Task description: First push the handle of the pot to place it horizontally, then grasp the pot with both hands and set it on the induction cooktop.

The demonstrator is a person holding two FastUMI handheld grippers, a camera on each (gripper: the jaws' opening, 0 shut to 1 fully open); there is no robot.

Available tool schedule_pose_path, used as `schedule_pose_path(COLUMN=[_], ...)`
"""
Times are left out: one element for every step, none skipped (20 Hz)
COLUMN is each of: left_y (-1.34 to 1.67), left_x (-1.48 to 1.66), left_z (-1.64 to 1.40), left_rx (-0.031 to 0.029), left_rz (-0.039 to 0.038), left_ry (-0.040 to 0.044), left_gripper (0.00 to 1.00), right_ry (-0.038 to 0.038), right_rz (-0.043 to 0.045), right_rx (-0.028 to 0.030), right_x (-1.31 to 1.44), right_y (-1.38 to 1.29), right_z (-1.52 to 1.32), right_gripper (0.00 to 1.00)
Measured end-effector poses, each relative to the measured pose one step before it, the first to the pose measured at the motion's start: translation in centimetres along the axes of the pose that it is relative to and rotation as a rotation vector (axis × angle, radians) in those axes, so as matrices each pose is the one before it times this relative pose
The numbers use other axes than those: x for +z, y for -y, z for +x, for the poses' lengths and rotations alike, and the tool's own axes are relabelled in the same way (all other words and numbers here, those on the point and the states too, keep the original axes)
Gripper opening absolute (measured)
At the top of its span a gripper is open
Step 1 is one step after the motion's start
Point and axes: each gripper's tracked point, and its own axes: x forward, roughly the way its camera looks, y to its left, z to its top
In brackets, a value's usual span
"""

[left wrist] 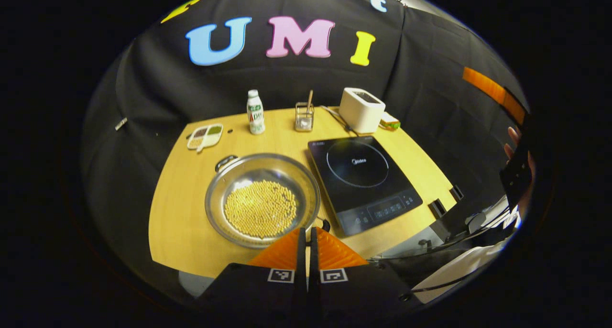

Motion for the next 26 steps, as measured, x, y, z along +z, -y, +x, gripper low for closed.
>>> schedule_pose_path(left_y=[-0.102, -0.066, -0.300, -0.112, -0.173, -0.165, -0.319, -0.276, -0.102, -0.220, -0.227, -0.223, -0.328, -0.206, -0.041, 0.041, 0.201, 0.036, 0.032, 0.089, 0.024, 0.071, 0.183, 0.099, 0.146, 0.158], left_x=[-1.239, -1.070, -0.914, -0.905, -1.000, -0.601, -0.702, -0.395, -0.347, -0.104, -0.128, 0.201, 0.056, 0.346, 0.195, 0.302, 0.050, 0.241, 0.238, 0.305, 0.207, 0.302, 0.282, 0.036, 0.244, 0.271], left_z=[0.623, 0.597, 0.570, 0.694, 0.898, 0.721, 0.954, 0.781, 0.727, 0.736, 0.838, 0.632, 0.501, 0.435, 0.394, 0.233, 0.139, 0.137, 0.251, 0.190, 0.094, 0.036, 0.039, 0.113, 0.074, 0.068], left_rx=[-0.00820, -0.00623, -0.00213, -0.00367, -0.00284, -0.00189, 0.00249, 0.00027, -0.00011, 0.00419, 0.00491, 0.00641, 0.00721, 0.01141, 0.00318, 0.00140, -0.00090, 0.00344, 0.00472, 0.00388, 0.00391, 0.00107, 0.00005, -0.00006, 0.00027, 0.00088], left_rz=[-0.01088, -0.00083, 0.00769, 0.00907, 0.00677, 0.00176, -0.00153, -0.00449, -0.00633, -0.00269, -0.00210, 0.00180, 0.00268, 0.00431, -0.00263, -0.00458, -0.00473, -0.00218, 0.00065, 0.00233, 0.00119, -0.00038, -0.00188, -0.00005, 0.00117, -0.00029], left_ry=[-0.05180, -0.04973, -0.04383, -0.04382, -0.04567, -0.03309, -0.03670, -0.02303, -0.02951, -0.01784, -0.01849, -0.00745, -0.00916, -0.00359, -0.00557, -0.00397, -0.00468, -0.00242, -0.00104, -0.00096, -0.00062, -0.00056, 0.00223, -0.00582, 0.00171, 0.00124], left_gripper=[0.05, 0.05, 0.05, 0.05, 0.05, 0.05, 0.05, 0.05, 0.05, 0.05, 0.05, 0.05, 0.05, 0.05, 0.05, 0.05, 0.06, 0.06, 0.05, 0.06, 0.05, 0.05, 0.06, 0.05, 0.06, 0.06], right_ry=[-0.00006, -0.00155, -0.00353, -0.00193, -0.00139, 0.00045, -0.00100, -0.00168, -0.00125, -0.00154, -0.00107, -0.00268, -0.00318, -0.00440, -0.00170, -0.00094, -0.00273, -0.00277, -0.00207, -0.00200, -0.00033, 0.00021, -0.00033, -0.00157, -0.00250, -0.00323], right_rz=[-0.00339, -0.00145, 0.00037, 0.00011, -0.00087, -0.00162, -0.00072, 0.00054, -0.00024, -0.00185, -0.00333, -0.00382, -0.00218, 0.00033, 0.00053, 0.00031, 0.00000, -0.00155, -0.00120, -0.00041, 0.00005, -0.00017, -0.00136, -0.00064, 0.00012, -0.00064], right_rx=[-0.00277, -0.00226, -0.00158, -0.00274, -0.00247, -0.00223, -0.00137, -0.00126, -0.00174, -0.00202, -0.00266, -0.00469, -0.00303, -0.00181, -0.00468, -0.00740, -0.00496, -0.00405, -0.00401, -0.00372, -0.00426, -0.00319, -0.00528, -0.00361, -0.00280, -0.00314], right_x=[-0.094, 0.020, -0.034, -0.129, -0.029, 0.010, -0.030, -0.044, -0.070, -0.049, -0.114, -0.081, -0.164, -0.109, -0.076, -0.019, -0.154, -0.092, -0.031, 0.003, -0.064, 0.030, 0.020, -0.115, -0.122, -0.110], right_y=[0.209, 0.175, 0.181, 0.122, 0.248, 0.085, 0.167, 0.143, 0.161, 0.170, 0.208, 0.257, 0.224, 0.217, 0.338, 0.386, 0.265, 0.210, 0.200, 0.267, 0.298, 0.220, 0.234, 0.286, 0.198, 0.143], right_z=[-0.114, 0.022, 0.117, -0.104, 0.143, -0.006, -0.063, -0.049, -0.002, -0.043, -0.041, -0.008, -0.065, -0.036, -0.003, -0.045, 0.065, -0.045, -0.002, -0.005, 0.019, 0.028, 0.044, 0.023, 0.088, 0.002], right_gripper=[0.98, 0.98, 0.98, 0.98, 0.98, 0.98, 0.98, 0.98, 0.98, 0.98, 0.98, 0.98, 0.98, 0.98, 0.98, 0.98, 0.98, 0.98, 0.98, 0.98, 0.98, 0.98, 0.98, 0.98, 0.98, 0.98])
